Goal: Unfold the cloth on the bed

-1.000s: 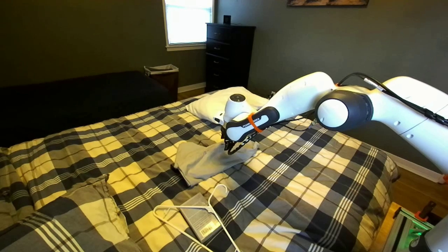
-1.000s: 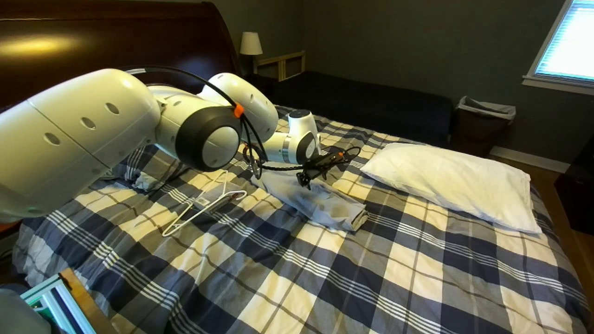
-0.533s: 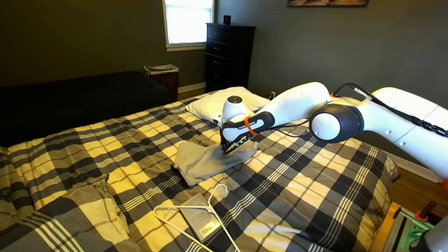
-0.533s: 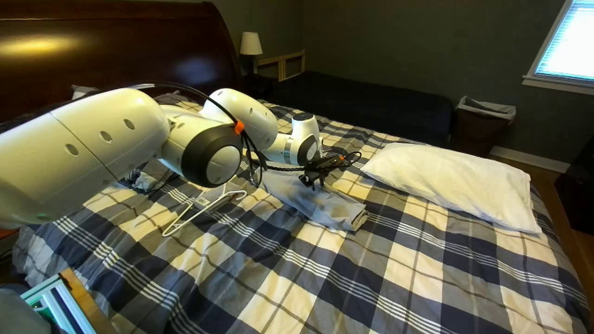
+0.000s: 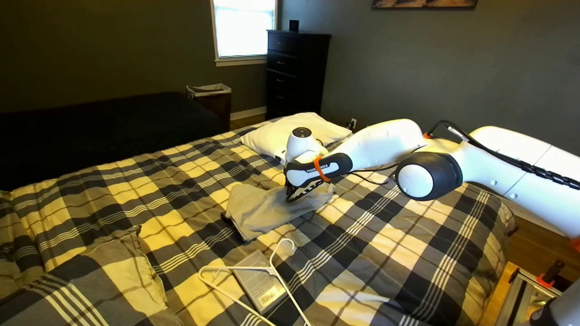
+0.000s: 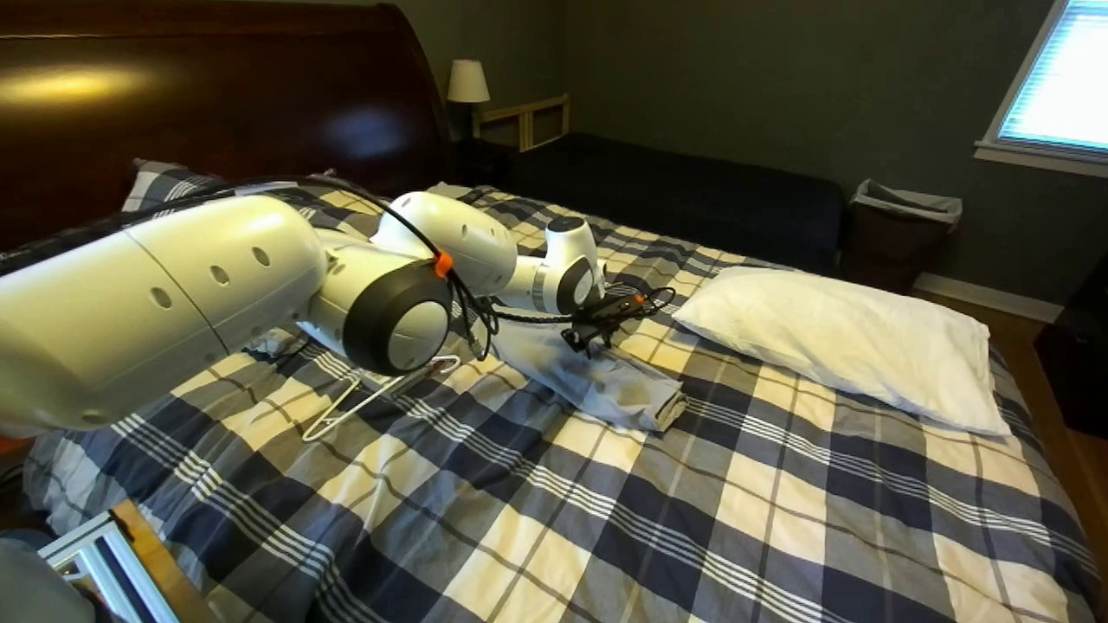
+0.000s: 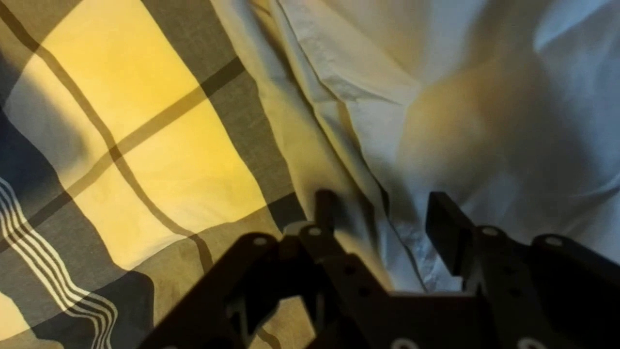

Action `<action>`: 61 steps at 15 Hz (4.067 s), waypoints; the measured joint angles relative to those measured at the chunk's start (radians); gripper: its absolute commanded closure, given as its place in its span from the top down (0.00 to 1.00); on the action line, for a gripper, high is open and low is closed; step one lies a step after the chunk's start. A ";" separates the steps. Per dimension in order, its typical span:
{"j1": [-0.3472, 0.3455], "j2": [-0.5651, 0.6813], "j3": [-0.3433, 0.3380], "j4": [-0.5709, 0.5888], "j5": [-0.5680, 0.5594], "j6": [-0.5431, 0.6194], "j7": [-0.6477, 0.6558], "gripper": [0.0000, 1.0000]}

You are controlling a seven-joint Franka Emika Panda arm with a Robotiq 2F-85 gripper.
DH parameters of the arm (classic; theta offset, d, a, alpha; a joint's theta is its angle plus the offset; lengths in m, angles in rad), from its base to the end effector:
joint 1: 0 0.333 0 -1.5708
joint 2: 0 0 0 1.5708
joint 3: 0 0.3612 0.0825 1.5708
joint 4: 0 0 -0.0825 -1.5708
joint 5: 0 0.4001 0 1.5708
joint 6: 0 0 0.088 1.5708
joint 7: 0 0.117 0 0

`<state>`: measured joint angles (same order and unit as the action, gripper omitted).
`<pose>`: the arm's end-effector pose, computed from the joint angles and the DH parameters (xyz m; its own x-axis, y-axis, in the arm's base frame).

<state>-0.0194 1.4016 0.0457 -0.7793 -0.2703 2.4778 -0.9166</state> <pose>0.8637 0.0012 0.0652 0.4609 0.8869 0.0304 0.8337 -0.4445 0.3276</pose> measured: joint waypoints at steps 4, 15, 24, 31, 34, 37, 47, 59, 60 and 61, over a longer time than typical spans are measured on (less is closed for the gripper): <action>0.006 0.034 -0.003 0.049 0.008 -0.022 0.004 0.00; 0.009 0.060 -0.005 0.103 0.017 -0.033 0.030 0.59; 0.044 0.060 -0.029 0.096 0.014 -0.039 0.092 0.69; 0.055 0.060 -0.054 0.096 0.014 -0.038 0.154 0.20; 0.058 0.060 -0.068 0.095 0.013 -0.028 0.186 0.01; 0.064 0.058 -0.089 0.092 0.010 0.004 0.226 0.00; 0.087 -0.012 -0.184 -0.085 -0.050 0.374 0.302 0.00; -0.029 -0.241 -0.058 -0.645 -0.316 0.836 -0.007 0.00; -0.030 -0.260 -0.082 -0.694 -0.325 0.900 -0.006 0.00; -0.025 -0.279 -0.115 -0.745 -0.327 0.974 -0.003 0.00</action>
<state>-0.0439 1.1223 -0.0691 -1.5247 -0.5970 3.4516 -0.9193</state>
